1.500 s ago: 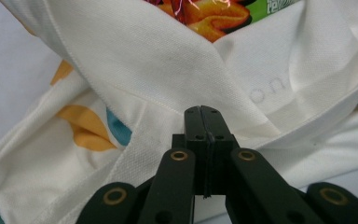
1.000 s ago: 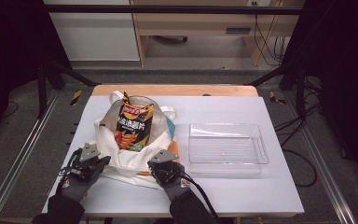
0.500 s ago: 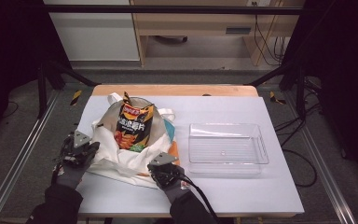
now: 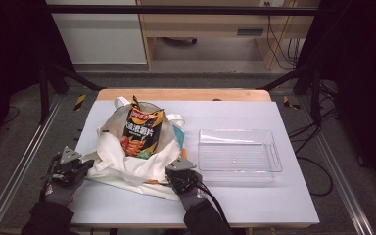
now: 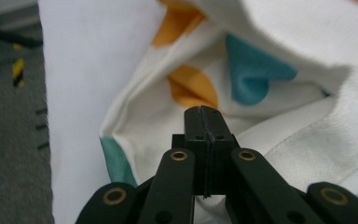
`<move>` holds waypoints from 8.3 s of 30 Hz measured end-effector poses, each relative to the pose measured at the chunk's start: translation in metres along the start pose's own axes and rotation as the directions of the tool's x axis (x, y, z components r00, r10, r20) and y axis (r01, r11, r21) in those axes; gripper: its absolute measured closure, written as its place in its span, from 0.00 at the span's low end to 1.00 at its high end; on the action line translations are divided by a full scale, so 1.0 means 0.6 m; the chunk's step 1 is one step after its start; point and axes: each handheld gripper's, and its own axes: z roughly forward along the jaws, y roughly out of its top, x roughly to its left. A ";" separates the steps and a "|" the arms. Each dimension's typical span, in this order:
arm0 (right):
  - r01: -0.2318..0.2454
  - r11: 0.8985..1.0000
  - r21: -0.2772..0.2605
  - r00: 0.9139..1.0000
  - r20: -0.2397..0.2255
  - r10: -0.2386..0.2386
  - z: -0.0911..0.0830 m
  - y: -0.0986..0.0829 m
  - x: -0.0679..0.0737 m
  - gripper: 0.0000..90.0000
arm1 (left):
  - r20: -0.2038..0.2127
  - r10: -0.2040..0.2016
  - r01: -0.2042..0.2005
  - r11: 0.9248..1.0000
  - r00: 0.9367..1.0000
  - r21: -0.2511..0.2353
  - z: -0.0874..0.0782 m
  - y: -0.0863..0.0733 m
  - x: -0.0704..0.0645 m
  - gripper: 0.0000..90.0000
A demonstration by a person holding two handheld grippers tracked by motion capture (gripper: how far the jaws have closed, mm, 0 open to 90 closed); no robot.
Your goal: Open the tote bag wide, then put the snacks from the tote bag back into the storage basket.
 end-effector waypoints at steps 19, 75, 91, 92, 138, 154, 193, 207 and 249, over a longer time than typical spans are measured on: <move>0.000 1.000 -0.006 1.000 -0.026 -0.001 0.002 -0.001 -0.002 1.00 | -0.112 0.126 -0.122 0.992 0.986 0.041 0.063 0.067 -0.016 0.99; -0.024 0.990 -0.139 1.000 0.012 0.026 -0.066 0.016 0.002 0.81 | 0.000 -0.064 0.064 0.994 0.998 -0.089 0.006 0.035 0.000 0.65; -0.067 0.969 -0.236 0.998 -0.027 0.063 -0.098 0.089 -0.023 0.66 | 0.042 -0.068 0.074 0.978 0.997 -0.193 -0.034 0.072 -0.026 0.46; -0.076 0.968 -0.240 0.997 -0.028 0.071 -0.099 0.093 -0.028 0.66 | 0.042 -0.065 0.072 0.978 0.997 -0.194 -0.034 0.074 -0.029 0.45; -0.155 0.950 -0.270 0.985 0.032 0.170 -0.022 0.228 -0.065 0.66 | 0.057 -0.066 0.078 0.968 0.996 -0.240 -0.049 0.100 -0.055 0.33; -0.194 0.956 -0.218 0.974 0.077 0.215 0.030 0.238 -0.067 0.74 | 0.053 -0.056 0.066 0.971 0.997 -0.229 -0.045 0.099 -0.057 0.33; -0.046 0.962 -0.269 0.999 -0.018 0.042 -0.011 0.212 0.004 1.00 | 0.085 -0.090 0.113 0.934 0.992 -0.339 -0.041 0.192 -0.037 0.43; -0.038 0.961 -0.275 0.999 -0.029 0.031 -0.018 0.203 0.012 1.00 | 0.116 -0.056 0.085 0.959 0.992 -0.270 0.014 0.226 -0.056 0.71; -0.064 0.966 -0.252 0.997 0.023 0.072 0.011 0.218 -0.007 0.97 | 0.095 -0.075 0.107 0.914 0.993 -0.392 -0.026 0.178 -0.072 0.65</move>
